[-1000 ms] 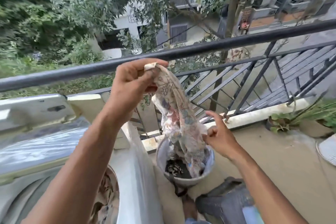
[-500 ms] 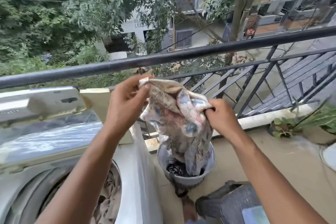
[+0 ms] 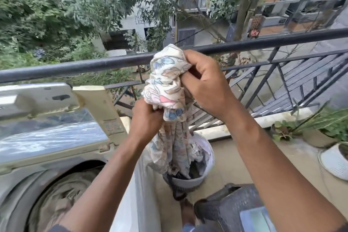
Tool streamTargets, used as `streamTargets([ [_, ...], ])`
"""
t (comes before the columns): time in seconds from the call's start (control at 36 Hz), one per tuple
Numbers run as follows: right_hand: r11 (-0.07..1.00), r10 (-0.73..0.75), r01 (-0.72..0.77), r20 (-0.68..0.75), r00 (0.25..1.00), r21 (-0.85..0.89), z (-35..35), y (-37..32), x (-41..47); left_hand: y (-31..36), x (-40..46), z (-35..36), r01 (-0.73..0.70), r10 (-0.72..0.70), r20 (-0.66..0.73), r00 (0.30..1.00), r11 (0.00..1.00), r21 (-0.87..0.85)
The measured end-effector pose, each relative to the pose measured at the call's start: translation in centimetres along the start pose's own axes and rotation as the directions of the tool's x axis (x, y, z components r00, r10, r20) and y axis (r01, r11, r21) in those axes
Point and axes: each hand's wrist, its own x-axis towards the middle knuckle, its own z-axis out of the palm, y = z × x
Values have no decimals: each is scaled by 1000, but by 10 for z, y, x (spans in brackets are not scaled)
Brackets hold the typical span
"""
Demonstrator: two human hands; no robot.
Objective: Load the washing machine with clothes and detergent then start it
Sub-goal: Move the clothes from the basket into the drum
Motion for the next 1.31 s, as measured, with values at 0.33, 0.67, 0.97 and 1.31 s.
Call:
streamTargets([
  [0.33,660,726,-634,125,676,-403,10,159,-81,68,12,-42,-76,99,39,994,921,-383],
  [0.67,590,670,-608,-98,736,-531,35,227,-95,79,28,-70,-141,145,-16,989,920,-367],
  [0.97,851,496,-525,-340,799,10,-22,131,-35,17,10,-27,146,-151,-38,988,982,-120],
  [1.31,950,300,-285,-116,947,125,6,55,-2,11,4,3,64,36,329,944,955,-291],
])
